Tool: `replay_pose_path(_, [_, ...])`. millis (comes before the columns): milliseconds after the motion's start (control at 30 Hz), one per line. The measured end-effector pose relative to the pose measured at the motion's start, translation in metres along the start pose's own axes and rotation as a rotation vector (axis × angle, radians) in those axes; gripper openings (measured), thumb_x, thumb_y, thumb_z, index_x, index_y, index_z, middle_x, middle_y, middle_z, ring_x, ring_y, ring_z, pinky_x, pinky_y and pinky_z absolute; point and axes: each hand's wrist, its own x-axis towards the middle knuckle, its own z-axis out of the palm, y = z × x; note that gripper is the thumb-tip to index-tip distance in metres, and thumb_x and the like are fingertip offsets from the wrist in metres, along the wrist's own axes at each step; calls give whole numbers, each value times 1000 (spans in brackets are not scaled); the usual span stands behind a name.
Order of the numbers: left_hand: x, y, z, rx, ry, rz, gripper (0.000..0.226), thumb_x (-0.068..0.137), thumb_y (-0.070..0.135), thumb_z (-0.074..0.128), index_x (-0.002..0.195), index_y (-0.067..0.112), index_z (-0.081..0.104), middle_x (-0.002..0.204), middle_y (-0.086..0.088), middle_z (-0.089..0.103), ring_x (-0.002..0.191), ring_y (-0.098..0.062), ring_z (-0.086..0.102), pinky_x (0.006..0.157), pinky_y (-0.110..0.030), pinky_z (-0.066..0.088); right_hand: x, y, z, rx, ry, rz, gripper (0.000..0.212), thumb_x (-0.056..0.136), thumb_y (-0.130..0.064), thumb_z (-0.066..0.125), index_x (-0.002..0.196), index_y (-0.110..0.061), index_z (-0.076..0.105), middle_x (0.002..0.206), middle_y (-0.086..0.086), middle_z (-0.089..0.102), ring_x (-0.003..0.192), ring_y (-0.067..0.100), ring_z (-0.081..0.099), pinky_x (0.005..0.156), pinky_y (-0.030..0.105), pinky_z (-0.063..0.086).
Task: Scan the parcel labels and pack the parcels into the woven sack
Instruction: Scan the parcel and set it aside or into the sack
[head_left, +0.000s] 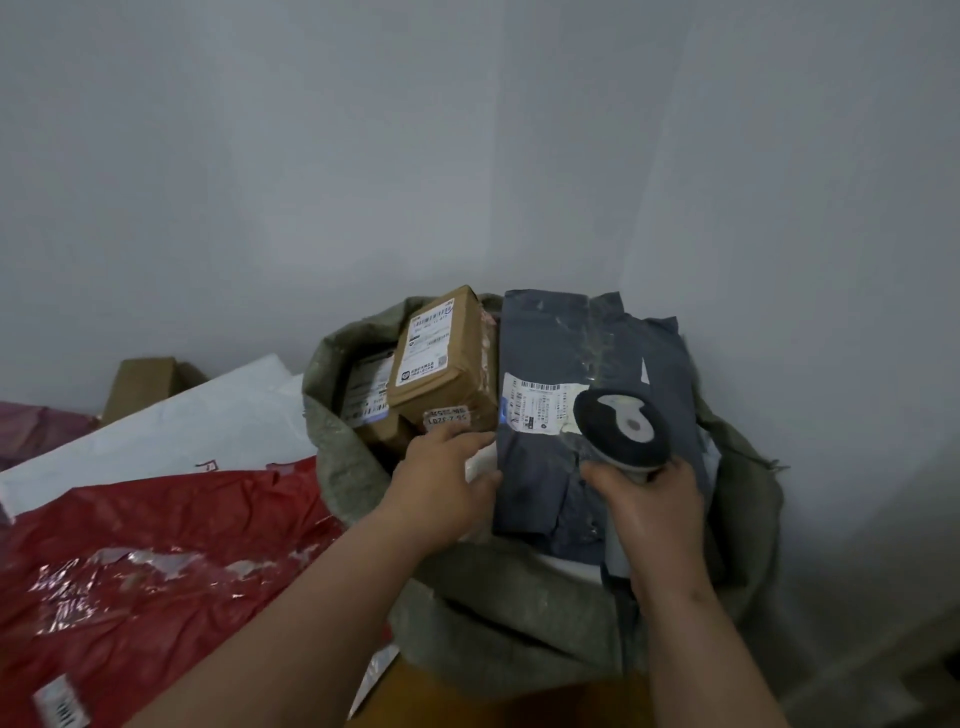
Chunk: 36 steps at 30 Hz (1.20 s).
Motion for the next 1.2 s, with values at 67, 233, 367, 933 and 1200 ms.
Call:
replay_pose_path(67, [-17, -11, -14, -22, 16, 10, 48, 93, 33, 65, 140, 27, 55, 148, 3, 43, 133, -21, 43, 113, -41, 37, -18, -4, 6, 8, -29, -10, 29, 67, -24, 84, 86, -25, 62, 116, 10, 66, 103, 26, 64, 93, 48, 54])
replay_pose_path(233, [-75, -57, -62, -53, 49, -23, 43, 96, 37, 61, 137, 29, 57, 141, 3, 48, 128, -14, 46, 97, -19, 30, -81, -15, 45, 73, -165, 29, 23, 74, -15, 83, 89, -23, 68, 84, -12, 70, 82, 9, 64, 66, 28, 47])
replay_pose_path(367, [-136, -115, -106, -74, 101, -120, 42, 95, 34, 62, 136, 24, 59, 138, -1, 52, 127, -17, 49, 100, -24, 34, -148, -18, 100, 70, -352, 73, 28, 76, -16, 84, 97, -28, 71, 96, -10, 74, 89, 11, 67, 74, 32, 52])
replay_pose_path(933, [-250, -326, -138, -652, 213, -801, 51, 95, 21, 66, 141, 14, 47, 98, 16, 57, 84, 1, 58, 55, -11, 44, -246, 48, 273, -144, -681, 271, 31, 75, -19, 80, 88, 8, 70, 76, 11, 63, 71, 24, 59, 68, 36, 41])
replay_pose_path(1200, [-188, -368, -127, -767, 347, -916, 46, 83, 15, 78, 122, 22, 54, 115, -2, 67, 94, -18, 66, 69, -30, 51, -209, 73, 325, -213, -700, 364, 19, 76, -21, 81, 87, -7, 75, 76, 6, 72, 64, 13, 67, 61, 27, 47])
